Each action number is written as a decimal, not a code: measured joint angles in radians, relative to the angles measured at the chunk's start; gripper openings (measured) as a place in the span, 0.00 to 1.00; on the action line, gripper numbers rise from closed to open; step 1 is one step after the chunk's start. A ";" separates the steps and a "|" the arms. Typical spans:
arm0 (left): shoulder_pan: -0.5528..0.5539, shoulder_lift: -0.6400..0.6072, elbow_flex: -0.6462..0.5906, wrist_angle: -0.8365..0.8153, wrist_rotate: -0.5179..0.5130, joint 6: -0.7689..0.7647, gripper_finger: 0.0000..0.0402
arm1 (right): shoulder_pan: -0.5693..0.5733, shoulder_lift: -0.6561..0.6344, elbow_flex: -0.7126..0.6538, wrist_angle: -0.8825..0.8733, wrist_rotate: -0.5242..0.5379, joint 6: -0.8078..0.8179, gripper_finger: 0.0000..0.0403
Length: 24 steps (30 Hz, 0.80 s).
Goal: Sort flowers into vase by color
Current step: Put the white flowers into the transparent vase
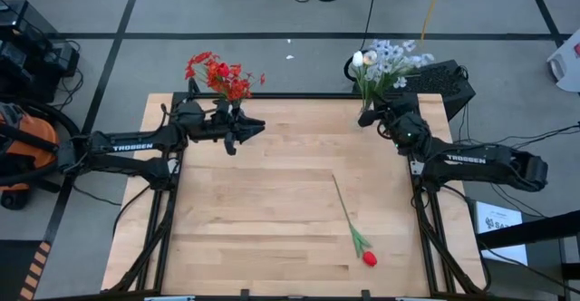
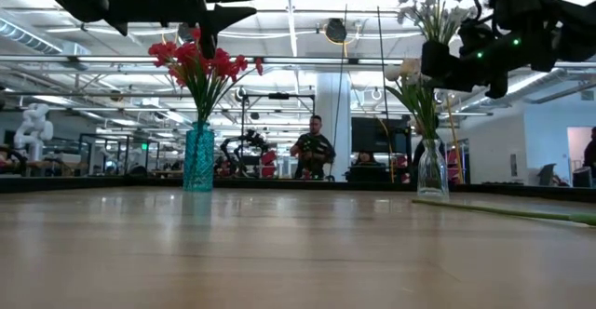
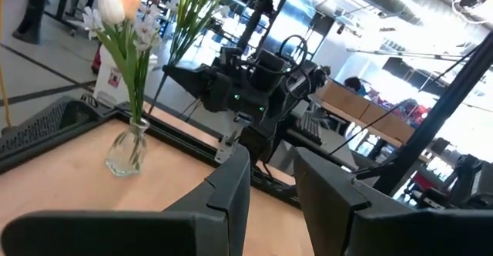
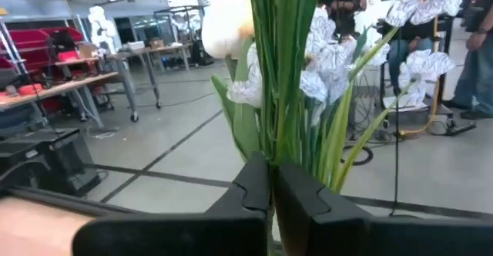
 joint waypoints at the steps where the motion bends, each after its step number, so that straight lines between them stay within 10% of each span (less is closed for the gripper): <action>1: 0.000 0.000 0.000 0.000 0.000 0.000 0.27 | -0.008 0.000 -0.003 0.004 -0.009 -0.002 0.00; 24: 0.000 0.000 0.000 0.000 -0.018 -0.027 0.27 | -0.070 0.166 -0.007 -0.050 -0.088 0.059 0.11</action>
